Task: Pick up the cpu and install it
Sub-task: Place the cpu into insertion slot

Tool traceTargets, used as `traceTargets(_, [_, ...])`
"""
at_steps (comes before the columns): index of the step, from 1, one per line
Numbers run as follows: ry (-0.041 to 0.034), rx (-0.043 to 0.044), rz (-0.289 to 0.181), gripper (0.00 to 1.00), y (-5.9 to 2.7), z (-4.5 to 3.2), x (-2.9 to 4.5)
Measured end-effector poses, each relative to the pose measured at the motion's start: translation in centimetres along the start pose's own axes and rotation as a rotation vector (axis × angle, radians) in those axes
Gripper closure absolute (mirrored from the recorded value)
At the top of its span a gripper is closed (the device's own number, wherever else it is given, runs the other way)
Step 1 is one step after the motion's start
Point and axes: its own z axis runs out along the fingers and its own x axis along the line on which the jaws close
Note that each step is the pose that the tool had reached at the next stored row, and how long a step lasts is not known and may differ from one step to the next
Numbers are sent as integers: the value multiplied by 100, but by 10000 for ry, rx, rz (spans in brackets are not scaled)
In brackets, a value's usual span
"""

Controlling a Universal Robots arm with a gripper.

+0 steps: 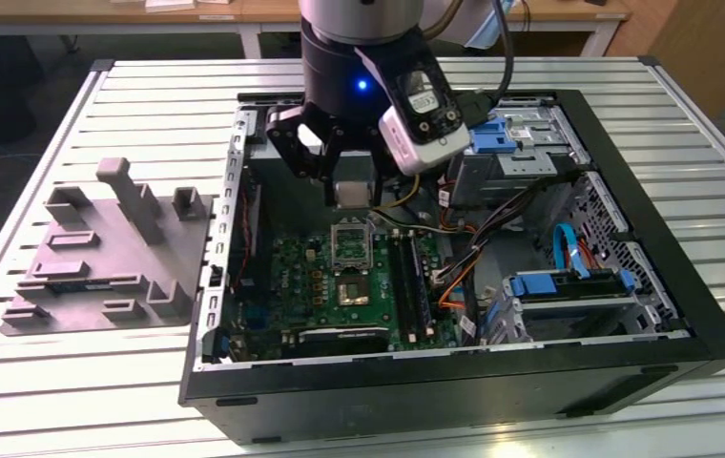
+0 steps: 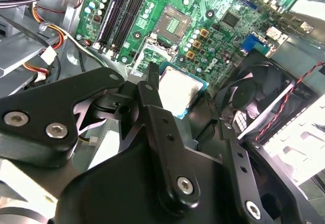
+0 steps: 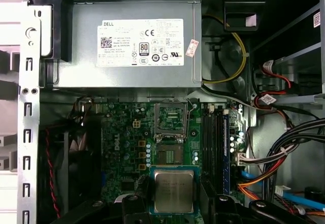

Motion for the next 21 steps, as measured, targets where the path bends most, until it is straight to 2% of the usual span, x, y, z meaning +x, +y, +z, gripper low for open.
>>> traceTargets(9, [0,0,0,53,-2,63,-1])
traceTargets(18, [15,3,-31,53,-7,203,-3])
traceTargets(21, [32,6,-286,53,-9,255,-11])
